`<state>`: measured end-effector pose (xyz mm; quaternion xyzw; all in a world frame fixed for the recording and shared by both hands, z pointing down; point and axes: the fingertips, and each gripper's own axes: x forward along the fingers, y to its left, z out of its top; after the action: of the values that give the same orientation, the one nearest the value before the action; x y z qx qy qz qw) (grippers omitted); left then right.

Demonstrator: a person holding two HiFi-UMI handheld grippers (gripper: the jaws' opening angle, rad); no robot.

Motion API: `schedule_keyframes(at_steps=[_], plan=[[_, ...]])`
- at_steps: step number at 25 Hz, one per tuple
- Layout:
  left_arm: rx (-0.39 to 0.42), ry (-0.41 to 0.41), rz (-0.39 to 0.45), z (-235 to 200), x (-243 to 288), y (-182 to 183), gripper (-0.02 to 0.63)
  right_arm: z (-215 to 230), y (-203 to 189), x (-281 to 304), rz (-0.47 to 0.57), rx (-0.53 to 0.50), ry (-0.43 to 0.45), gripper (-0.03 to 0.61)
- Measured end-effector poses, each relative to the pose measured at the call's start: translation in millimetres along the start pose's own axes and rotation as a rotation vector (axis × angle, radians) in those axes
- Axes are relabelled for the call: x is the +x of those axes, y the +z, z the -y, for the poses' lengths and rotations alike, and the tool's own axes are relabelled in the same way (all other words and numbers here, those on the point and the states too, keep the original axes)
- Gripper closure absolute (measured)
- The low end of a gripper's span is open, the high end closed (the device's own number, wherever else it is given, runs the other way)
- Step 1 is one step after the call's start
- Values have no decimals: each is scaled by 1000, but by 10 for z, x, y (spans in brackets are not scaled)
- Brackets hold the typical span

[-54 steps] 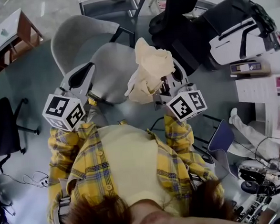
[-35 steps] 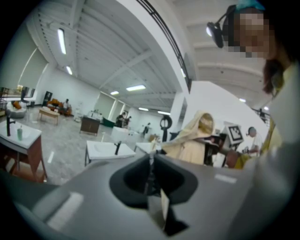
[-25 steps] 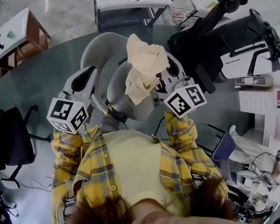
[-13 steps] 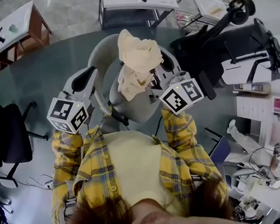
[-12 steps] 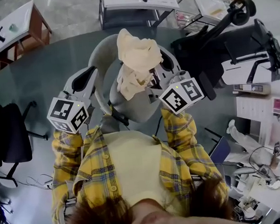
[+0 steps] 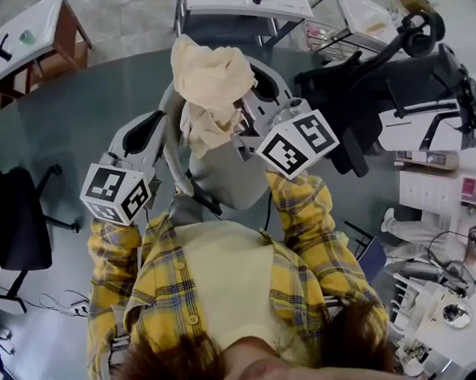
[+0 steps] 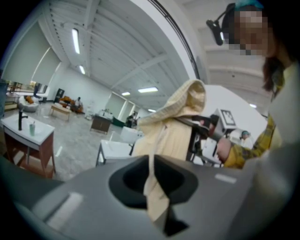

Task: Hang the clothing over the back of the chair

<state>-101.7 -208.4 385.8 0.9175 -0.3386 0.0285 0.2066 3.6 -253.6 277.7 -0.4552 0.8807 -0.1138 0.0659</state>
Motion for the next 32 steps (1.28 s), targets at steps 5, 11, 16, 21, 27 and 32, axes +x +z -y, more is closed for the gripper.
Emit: schedule_keyframes(at_steps=[5, 11, 16, 21, 27, 32], plan=[[-18, 23, 3, -260, -21, -15, 581, -95, -125, 487, -25, 16, 56, 539], [-45, 46, 5, -546, -184, -109, 581, -278, -340, 1017, -35, 54, 105, 539], [-67, 71, -3, -539, -116, -163, 581, -201, -511, 1209, -73, 80, 135, 538], [-83, 75, -9, -603, -96, -198, 581, -255, -777, 1379, -160, 28, 157, 538], [-92, 69, -7, -651, -81, -241, 581, -253, -1170, 1483, -279, -65, 166, 538], [-102, 69, -13, -667, -85, -262, 581, -246, -1547, 1553, -410, -74, 164, 537]])
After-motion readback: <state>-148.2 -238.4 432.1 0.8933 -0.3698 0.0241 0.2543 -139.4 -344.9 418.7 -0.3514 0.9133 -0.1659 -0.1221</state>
